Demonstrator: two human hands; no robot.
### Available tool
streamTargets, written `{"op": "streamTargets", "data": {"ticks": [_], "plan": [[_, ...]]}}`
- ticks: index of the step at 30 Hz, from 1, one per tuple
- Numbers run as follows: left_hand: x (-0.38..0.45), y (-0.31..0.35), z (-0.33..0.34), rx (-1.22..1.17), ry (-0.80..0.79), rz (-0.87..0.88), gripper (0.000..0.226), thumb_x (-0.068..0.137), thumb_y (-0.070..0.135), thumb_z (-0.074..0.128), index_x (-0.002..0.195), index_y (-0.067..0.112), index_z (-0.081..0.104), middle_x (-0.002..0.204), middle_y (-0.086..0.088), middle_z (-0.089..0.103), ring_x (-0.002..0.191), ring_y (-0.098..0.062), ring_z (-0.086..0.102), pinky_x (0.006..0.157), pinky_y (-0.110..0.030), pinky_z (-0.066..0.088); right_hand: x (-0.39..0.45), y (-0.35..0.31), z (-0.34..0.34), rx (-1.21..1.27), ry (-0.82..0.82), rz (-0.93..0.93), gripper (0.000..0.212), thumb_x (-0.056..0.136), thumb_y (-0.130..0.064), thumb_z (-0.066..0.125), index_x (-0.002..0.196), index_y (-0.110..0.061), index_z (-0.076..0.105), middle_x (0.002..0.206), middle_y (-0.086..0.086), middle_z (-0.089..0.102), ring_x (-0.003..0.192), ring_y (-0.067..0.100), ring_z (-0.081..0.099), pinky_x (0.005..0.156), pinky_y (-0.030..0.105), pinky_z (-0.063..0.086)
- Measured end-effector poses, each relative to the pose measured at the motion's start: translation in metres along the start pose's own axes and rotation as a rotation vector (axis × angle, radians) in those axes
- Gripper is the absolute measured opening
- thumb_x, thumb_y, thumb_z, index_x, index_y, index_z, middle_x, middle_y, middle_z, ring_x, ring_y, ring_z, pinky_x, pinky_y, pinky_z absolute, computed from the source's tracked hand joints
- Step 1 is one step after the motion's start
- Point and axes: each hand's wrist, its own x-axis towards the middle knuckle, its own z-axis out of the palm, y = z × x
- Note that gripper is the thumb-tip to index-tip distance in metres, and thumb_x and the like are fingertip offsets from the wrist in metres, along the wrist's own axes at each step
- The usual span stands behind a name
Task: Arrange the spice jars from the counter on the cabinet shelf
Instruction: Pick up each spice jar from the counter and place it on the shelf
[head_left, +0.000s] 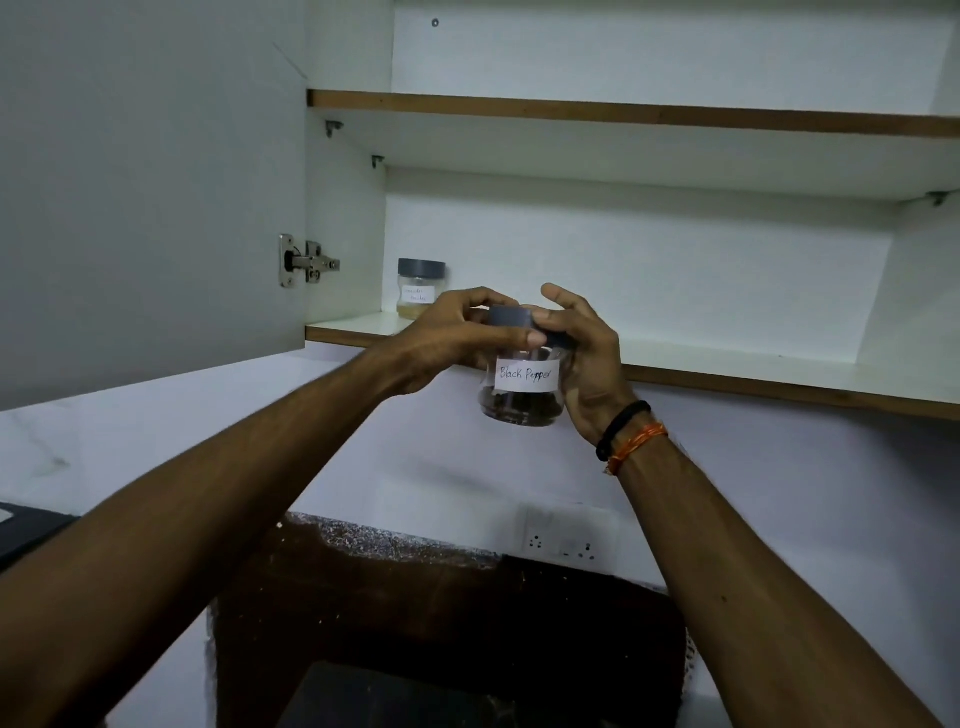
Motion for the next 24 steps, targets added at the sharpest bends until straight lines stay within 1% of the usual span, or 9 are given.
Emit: {"op": "streamTargets", "data": {"ticks": [3, 5, 7, 9, 10, 12, 16, 20, 24], "plan": [[0.011, 0.003, -0.003, 0.03, 0.004, 0.003, 0.061, 0.067, 0.028, 0.089, 0.12, 0.012, 0.064, 0.112, -0.01, 0.073, 0.102, -0.026, 0.072, 0.086, -0.041, 0.061, 0.011, -0.001, -0.002, -0.057, 0.049, -0.086, 0.047, 0.078, -0.04, 0.062, 0.121, -0.021, 0.064, 0.11, 0.004, 0.071, 0.102, 0.022, 0.066, 0.088, 0.04, 0.053], [0.019, 0.006, -0.006, 0.045, 0.029, 0.007, 0.061, 0.064, 0.031, 0.088, 0.119, 0.014, 0.065, 0.11, -0.006, 0.073, 0.098, -0.022, 0.073, 0.083, -0.038, 0.061, 0.021, -0.001, -0.005, -0.11, 0.164, -0.12, 0.045, 0.081, -0.049, 0.055, 0.115, -0.021, 0.067, 0.11, 0.004, 0.072, 0.104, 0.023, 0.066, 0.088, 0.038, 0.052], [0.026, 0.01, -0.011, 0.049, 0.058, 0.026, 0.06, 0.064, 0.033, 0.086, 0.117, 0.013, 0.066, 0.108, -0.005, 0.073, 0.096, -0.02, 0.073, 0.08, -0.035, 0.06, 0.032, 0.001, -0.01, -0.197, 0.291, -0.114, 0.047, 0.085, -0.052, 0.051, 0.108, -0.016, 0.07, 0.105, 0.006, 0.073, 0.098, 0.023, 0.067, 0.088, 0.04, 0.054], [0.034, 0.015, -0.02, 0.047, 0.083, 0.048, 0.059, 0.065, 0.034, 0.084, 0.117, 0.01, 0.066, 0.11, -0.008, 0.072, 0.098, -0.023, 0.073, 0.083, -0.036, 0.06, 0.045, 0.005, -0.017, -0.458, 0.399, -0.142, 0.039, 0.09, -0.048, 0.053, 0.093, -0.014, 0.073, 0.091, 0.003, 0.074, 0.087, 0.02, 0.068, 0.081, 0.039, 0.056], [0.04, 0.017, -0.025, 0.042, 0.095, 0.055, 0.059, 0.066, 0.034, 0.084, 0.117, 0.01, 0.065, 0.111, -0.01, 0.072, 0.099, -0.024, 0.073, 0.085, -0.038, 0.059, 0.051, 0.009, -0.022, -0.659, 0.425, -0.179, 0.036, 0.092, -0.044, 0.054, 0.084, -0.014, 0.072, 0.083, 0.001, 0.073, 0.081, 0.02, 0.067, 0.071, 0.033, 0.054], [0.049, 0.021, -0.034, 0.049, 0.109, 0.061, 0.059, 0.068, 0.034, 0.083, 0.118, 0.01, 0.064, 0.112, -0.009, 0.072, 0.1, -0.025, 0.072, 0.086, -0.038, 0.059, 0.058, 0.018, -0.029, -1.057, 0.421, -0.262, 0.034, 0.091, -0.039, 0.055, 0.072, -0.014, 0.066, 0.068, -0.001, 0.066, 0.07, 0.021, 0.063, 0.055, 0.022, 0.04], [0.072, 0.022, -0.052, 0.106, 0.114, 0.063, 0.063, 0.068, 0.036, 0.08, 0.122, 0.01, 0.061, 0.114, -0.01, 0.07, 0.101, -0.026, 0.071, 0.086, -0.038, 0.06, 0.075, 0.031, -0.043, -1.465, 0.356, -0.339, 0.031, 0.085, -0.034, 0.055, 0.064, -0.014, 0.065, 0.057, 0.001, 0.059, 0.057, 0.023, 0.056, 0.055, 0.024, 0.037], [0.095, 0.007, -0.07, 0.137, 0.133, 0.04, 0.057, 0.072, 0.035, 0.082, 0.12, 0.012, 0.062, 0.113, -0.008, 0.071, 0.102, -0.026, 0.071, 0.088, -0.04, 0.059, 0.09, 0.044, -0.047, -1.677, 0.313, -0.323, 0.038, 0.087, -0.04, 0.049, 0.061, -0.017, 0.061, 0.054, -0.002, 0.051, 0.053, 0.021, 0.051, 0.053, 0.025, 0.034], [0.117, -0.011, -0.081, 0.148, 0.129, 0.013, 0.05, 0.078, 0.028, 0.078, 0.122, 0.014, 0.06, 0.115, -0.008, 0.068, 0.104, -0.027, 0.068, 0.082, -0.036, 0.058, 0.091, 0.051, -0.047, -1.706, 0.365, -0.405, 0.038, 0.088, -0.038, 0.049, 0.056, -0.018, 0.057, 0.05, -0.003, 0.051, 0.047, 0.018, 0.048, 0.052, 0.023, 0.033]]}}
